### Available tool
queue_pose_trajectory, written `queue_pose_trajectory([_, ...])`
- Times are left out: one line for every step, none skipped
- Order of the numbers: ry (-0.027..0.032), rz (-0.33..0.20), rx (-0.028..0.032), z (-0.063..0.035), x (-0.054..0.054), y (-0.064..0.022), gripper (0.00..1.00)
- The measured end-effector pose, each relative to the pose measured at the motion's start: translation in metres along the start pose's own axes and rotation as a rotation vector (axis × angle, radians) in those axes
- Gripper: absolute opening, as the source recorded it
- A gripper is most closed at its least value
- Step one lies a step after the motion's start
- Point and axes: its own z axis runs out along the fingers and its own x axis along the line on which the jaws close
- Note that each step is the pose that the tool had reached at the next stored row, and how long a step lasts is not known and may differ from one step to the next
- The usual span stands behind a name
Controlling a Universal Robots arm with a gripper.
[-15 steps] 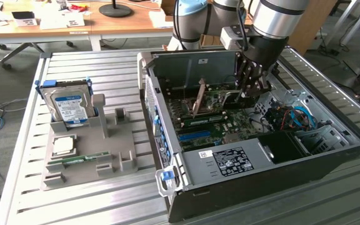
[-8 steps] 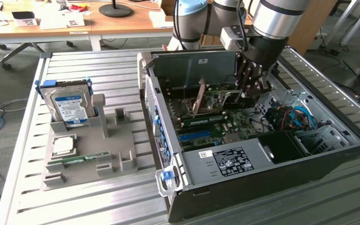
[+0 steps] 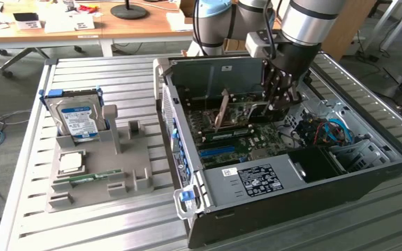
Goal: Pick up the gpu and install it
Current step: 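Insert the gpu into the slot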
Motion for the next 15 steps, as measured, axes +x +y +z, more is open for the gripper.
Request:
queue_pose_trajectory([-0.0001,0.0,0.0,0.0005,0.0001,0.0002,0.27])
queue_pose_trajectory([-0.0003,0.0,0.0,0.0009,0.0003,0.0004,0.27])
queue_pose_trajectory([-0.0008,0.0,-0.0001,0.0014,0.0005,0.0006,0.27])
queue_pose_trajectory([-0.0012,0.0,-0.0001,0.0019,0.0007,0.0009,0.27])
queue_pose_trajectory([-0.0017,0.0,0.0,0.0025,0.0009,0.0014,0.27])
queue_pose_trajectory([-0.0021,0.0,0.0007,0.003,0.001,0.0021,0.27])
queue_pose_trajectory([-0.0026,-0.001,0.0018,0.0036,0.0012,0.0029,0.27])
queue_pose_trajectory([-0.0031,-0.001,0.0035,0.0044,0.0014,0.0038,0.27])
queue_pose_trajectory([-0.0036,-0.002,0.0051,0.005,0.0016,0.0044,0.27])
queue_pose_trajectory([-0.0043,-0.004,0.0067,0.0057,0.0017,0.005,0.27])
queue_pose_trajectory([-0.0048,-0.007,0.0083,0.0064,0.0018,0.0053,0.27])
queue_pose_trajectory([-0.0052,-0.009,0.0101,0.0071,0.0019,0.0057,0.27])
queue_pose_trajectory([-0.0054,-0.013,0.012,0.0078,0.002,0.006,0.27])
queue_pose_trajectory([-0.0057,-0.016,0.0139,0.0085,0.002,0.0063,0.27])
queue_pose_trajectory([-0.0059,-0.019,0.0159,0.0092,0.0021,0.0068,0.27])
